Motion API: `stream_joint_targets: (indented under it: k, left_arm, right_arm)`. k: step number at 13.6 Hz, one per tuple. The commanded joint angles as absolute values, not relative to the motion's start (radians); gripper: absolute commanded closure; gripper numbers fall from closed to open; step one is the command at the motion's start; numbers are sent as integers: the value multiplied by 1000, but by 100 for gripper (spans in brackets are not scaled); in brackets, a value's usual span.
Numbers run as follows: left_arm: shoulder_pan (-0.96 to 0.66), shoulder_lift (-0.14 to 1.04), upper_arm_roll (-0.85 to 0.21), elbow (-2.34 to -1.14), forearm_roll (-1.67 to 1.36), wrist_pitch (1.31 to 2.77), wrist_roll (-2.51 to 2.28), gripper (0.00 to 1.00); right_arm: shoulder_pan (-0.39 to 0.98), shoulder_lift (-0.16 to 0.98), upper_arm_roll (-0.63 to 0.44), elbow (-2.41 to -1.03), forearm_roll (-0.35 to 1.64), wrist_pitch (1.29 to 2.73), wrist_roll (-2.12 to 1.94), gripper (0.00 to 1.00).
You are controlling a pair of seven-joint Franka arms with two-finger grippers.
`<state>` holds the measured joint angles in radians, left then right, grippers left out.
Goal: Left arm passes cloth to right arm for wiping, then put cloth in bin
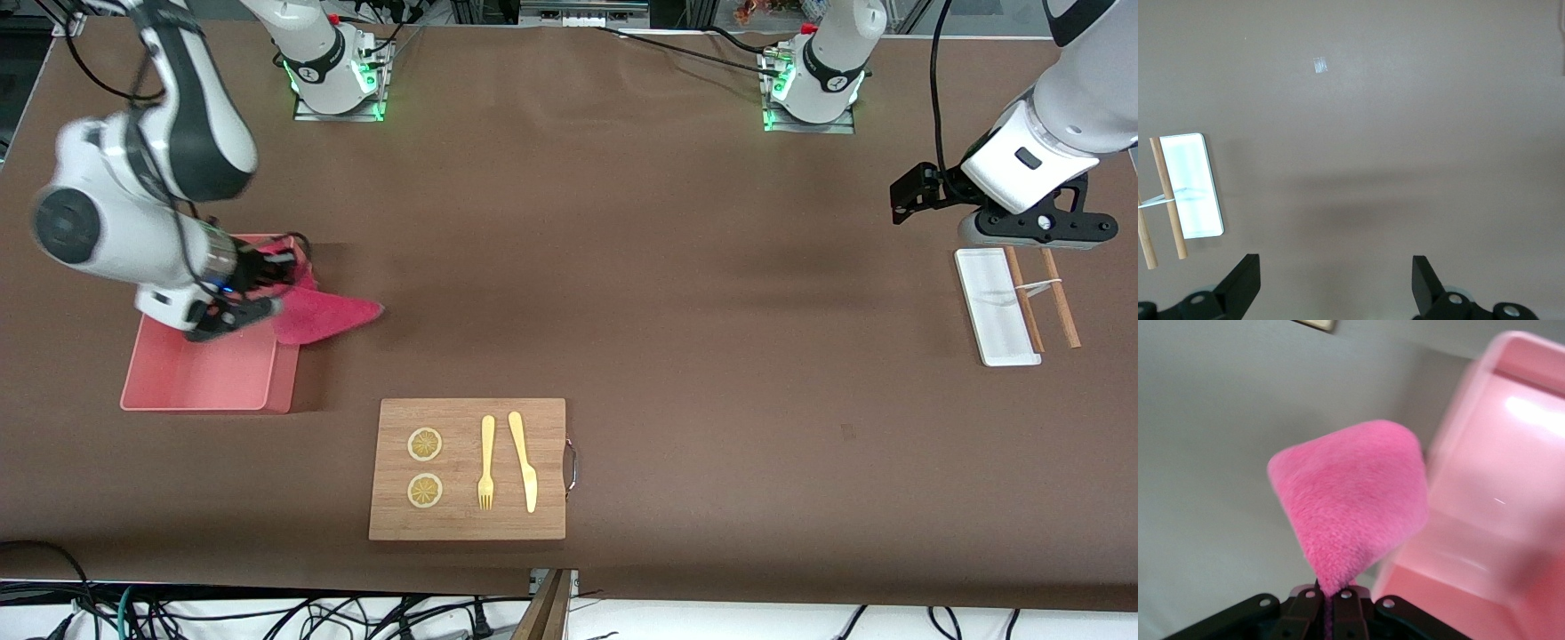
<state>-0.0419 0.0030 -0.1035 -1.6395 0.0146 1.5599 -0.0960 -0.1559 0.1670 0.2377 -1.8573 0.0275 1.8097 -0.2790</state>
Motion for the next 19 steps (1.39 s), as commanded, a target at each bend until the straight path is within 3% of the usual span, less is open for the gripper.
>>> stream_joint_targets:
  k: [1, 4, 5, 7, 13, 19]
  left_arm:
    - [-44, -12, -97, -1647, -9, 1563, -75, 0]
    - [-44, -12, -97, -1647, -9, 1563, -77, 0]
    - [-43, -14, -95, -1647, -9, 1562, -77, 0]
    - [-43, -12, -97, -1647, -8, 1563, -75, 0]
    - [-43, -14, -97, -1647, -9, 1562, -75, 0]
    - [-43, -14, -95, -1647, -9, 1562, -75, 0]
  right_arm:
    - [-181, 94, 157, -1841, 11, 1708, -391, 100]
    - [-181, 100, 92, -1833, -83, 1706, -503, 100]
    - [-181, 110, 81, -1841, -83, 1726, -503, 91]
    - [-181, 126, 81, -1850, -77, 1755, -498, 1]
    - [-179, 23, 109, -1833, -34, 1753, -361, 0]
    - [-146, -60, 127, -1689, 32, 1497, -100, 0]
